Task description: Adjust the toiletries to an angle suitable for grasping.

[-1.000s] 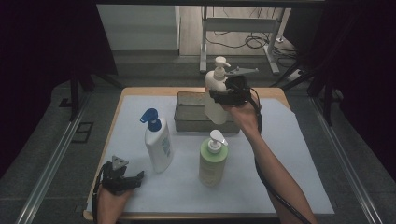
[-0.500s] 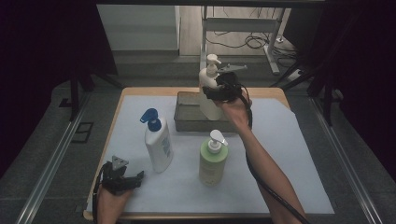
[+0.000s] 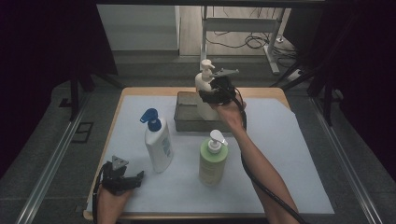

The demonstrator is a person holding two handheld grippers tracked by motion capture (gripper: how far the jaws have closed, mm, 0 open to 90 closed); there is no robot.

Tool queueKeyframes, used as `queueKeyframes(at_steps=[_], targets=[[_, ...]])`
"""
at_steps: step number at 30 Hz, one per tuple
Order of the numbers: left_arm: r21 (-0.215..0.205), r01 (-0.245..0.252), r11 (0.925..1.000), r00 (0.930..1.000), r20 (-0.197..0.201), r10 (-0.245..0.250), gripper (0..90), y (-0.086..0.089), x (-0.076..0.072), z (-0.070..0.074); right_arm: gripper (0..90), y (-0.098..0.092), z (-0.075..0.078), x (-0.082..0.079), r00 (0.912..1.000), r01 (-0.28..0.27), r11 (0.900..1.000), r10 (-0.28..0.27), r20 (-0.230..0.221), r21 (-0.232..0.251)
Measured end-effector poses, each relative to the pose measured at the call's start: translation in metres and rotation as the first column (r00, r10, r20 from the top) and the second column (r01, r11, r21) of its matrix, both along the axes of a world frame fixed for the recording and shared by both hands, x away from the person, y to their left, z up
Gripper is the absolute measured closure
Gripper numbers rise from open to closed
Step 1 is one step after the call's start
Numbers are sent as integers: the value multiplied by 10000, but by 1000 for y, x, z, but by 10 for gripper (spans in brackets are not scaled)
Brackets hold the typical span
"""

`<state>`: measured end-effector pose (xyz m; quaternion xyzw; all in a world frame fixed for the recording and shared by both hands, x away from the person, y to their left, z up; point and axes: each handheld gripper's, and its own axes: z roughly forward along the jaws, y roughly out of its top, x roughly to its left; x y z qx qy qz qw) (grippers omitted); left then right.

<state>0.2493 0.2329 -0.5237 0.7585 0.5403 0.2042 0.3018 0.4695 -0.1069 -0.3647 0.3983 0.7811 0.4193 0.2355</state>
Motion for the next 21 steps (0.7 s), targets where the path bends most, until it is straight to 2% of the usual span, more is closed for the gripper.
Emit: queueKeyframes(at_steps=[10,21], targets=[[-10,2,10000,10000,8,-2,122,0,0,0,373,-5,-17,0,9998,98,9999,-96,-189,90],[-6,-7,10000,10000,16,7,122,0,0,0,373,-5,-32,-3,9994,57,10000,-58,-338,-47]])
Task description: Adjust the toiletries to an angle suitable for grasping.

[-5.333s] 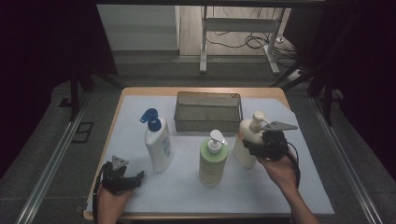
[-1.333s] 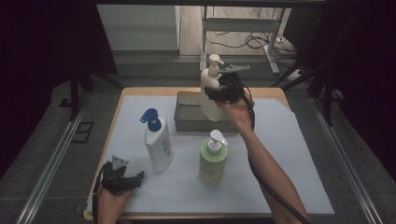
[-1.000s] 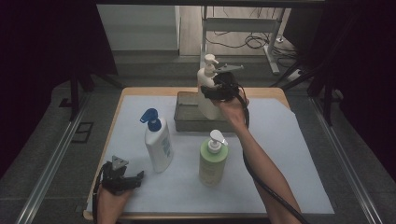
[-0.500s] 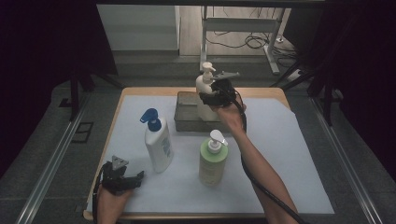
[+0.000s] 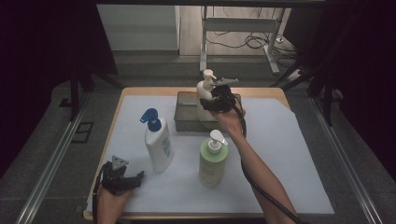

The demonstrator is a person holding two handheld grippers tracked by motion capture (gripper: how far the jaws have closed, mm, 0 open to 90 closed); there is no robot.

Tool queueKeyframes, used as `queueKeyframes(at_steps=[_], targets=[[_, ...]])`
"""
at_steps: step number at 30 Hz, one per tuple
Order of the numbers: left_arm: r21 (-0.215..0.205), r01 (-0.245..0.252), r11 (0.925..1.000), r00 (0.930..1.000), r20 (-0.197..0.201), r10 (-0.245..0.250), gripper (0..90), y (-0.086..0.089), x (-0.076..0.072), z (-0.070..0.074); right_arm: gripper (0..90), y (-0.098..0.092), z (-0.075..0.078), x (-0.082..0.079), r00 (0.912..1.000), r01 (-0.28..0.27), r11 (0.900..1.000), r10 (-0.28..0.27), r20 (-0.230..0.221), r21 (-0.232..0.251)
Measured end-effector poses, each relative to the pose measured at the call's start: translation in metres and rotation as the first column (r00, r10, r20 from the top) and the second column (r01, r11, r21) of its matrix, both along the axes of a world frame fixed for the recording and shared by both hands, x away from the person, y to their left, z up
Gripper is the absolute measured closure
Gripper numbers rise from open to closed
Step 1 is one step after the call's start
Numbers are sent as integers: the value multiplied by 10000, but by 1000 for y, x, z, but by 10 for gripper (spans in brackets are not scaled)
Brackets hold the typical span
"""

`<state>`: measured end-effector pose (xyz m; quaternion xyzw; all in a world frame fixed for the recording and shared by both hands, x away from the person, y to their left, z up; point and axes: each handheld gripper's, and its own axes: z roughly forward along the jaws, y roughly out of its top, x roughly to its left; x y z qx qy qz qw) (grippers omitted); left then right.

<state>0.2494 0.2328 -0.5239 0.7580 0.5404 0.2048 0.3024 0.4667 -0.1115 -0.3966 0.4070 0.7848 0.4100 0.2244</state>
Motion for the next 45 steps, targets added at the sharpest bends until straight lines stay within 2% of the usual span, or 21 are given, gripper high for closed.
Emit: queueKeyframes(at_steps=[18,28,31,36,45], targets=[[2,0,10000,10000,-1,0,122,0,0,0,369,-5,-15,-4,9997,-101,9999,100,-232,-14],[9,10,10000,10000,-17,-10,122,0,0,0,339,-4,-16,1,9982,-380,9976,353,-479,-572],[6,10,10000,10000,-19,-10,122,0,0,0,330,-6,-20,2,9974,-372,9982,343,-628,-471],[12,1,10000,10000,-12,0,122,0,0,0,300,-6,-23,0,9976,-433,9981,408,-561,-434],[13,2,10000,10000,-14,-2,122,0,0,0,306,-13,-21,-9,9974,-588,9974,569,-447,-427]])
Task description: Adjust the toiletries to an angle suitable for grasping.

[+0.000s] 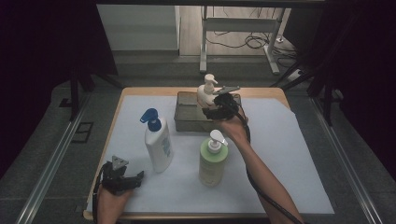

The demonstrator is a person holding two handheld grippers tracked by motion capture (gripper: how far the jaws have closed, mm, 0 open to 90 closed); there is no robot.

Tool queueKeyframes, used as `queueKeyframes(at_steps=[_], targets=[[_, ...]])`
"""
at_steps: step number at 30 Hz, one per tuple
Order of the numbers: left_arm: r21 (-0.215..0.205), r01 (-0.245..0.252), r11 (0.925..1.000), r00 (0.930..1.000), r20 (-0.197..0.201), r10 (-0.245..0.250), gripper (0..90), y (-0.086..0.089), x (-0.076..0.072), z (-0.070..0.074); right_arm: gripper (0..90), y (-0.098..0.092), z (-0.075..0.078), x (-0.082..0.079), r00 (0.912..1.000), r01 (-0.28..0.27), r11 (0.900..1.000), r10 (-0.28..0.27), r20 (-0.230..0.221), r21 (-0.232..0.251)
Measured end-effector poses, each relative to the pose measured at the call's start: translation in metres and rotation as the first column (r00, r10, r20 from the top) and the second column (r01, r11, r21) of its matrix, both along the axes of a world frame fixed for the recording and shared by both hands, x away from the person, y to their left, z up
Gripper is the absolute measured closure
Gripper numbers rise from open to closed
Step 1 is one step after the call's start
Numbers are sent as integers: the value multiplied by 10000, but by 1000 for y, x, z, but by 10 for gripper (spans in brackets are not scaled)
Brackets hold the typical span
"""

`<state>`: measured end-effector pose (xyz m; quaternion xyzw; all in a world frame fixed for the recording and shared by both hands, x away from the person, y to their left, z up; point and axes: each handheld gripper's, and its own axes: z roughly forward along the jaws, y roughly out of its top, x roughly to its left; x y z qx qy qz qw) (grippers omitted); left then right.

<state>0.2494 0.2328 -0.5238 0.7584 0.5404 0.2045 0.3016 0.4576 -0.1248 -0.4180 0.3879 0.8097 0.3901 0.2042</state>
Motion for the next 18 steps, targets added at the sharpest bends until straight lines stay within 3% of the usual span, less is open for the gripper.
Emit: queueKeyframes(at_steps=[9,18], targets=[[-3,5,10000,10000,-4,-5,122,0,0,0,383,-17,2,-13,9998,-121,9997,125,-166,225],[0,7,10000,10000,-3,-7,122,0,0,0,581,-32,3,-26,9991,-395,9991,397,-168,130]])
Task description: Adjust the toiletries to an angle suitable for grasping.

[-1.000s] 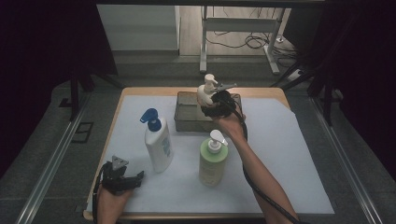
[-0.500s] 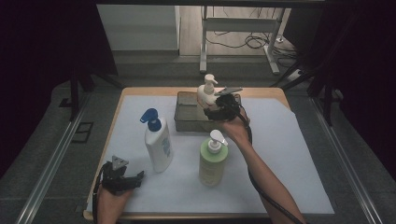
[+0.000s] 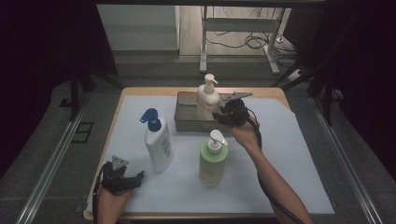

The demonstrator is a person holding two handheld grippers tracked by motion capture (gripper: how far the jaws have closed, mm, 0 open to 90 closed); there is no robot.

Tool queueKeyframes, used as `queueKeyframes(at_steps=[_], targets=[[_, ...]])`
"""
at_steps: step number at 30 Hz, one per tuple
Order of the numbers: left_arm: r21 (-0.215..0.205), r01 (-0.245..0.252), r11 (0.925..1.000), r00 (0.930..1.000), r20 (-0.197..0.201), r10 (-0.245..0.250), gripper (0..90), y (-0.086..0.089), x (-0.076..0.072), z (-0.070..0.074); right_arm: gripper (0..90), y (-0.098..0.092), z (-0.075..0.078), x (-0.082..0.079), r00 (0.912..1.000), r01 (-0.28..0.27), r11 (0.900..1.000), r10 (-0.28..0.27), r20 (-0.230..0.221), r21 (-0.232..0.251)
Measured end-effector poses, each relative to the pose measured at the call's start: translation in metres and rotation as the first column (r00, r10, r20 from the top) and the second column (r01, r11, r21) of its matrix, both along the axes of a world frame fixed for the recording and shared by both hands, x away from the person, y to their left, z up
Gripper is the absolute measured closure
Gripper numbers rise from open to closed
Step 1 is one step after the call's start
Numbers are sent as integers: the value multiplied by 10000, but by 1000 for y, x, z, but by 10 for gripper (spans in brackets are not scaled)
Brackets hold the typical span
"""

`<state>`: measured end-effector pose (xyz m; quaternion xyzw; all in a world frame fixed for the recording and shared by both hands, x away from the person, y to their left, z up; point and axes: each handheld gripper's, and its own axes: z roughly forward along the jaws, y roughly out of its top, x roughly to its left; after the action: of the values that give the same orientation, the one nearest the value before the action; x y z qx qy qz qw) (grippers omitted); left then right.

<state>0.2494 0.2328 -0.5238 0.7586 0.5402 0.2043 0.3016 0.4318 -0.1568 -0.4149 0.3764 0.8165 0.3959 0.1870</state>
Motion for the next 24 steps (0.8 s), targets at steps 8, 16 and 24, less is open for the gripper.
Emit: queueKeyframes(at_steps=[8,16,24], targets=[[2,2,10000,10000,-5,-2,122,0,0,0,765,-8,-3,-2,9993,378,9985,-376,52,-398],[-2,2,10000,10000,-7,-2,122,0,0,0,900,-13,-10,12,9956,892,9957,-885,-293,251],[1,7,10000,10000,-7,-7,122,0,0,0,900,-6,-25,27,9906,1243,9921,-1229,-599,194]])
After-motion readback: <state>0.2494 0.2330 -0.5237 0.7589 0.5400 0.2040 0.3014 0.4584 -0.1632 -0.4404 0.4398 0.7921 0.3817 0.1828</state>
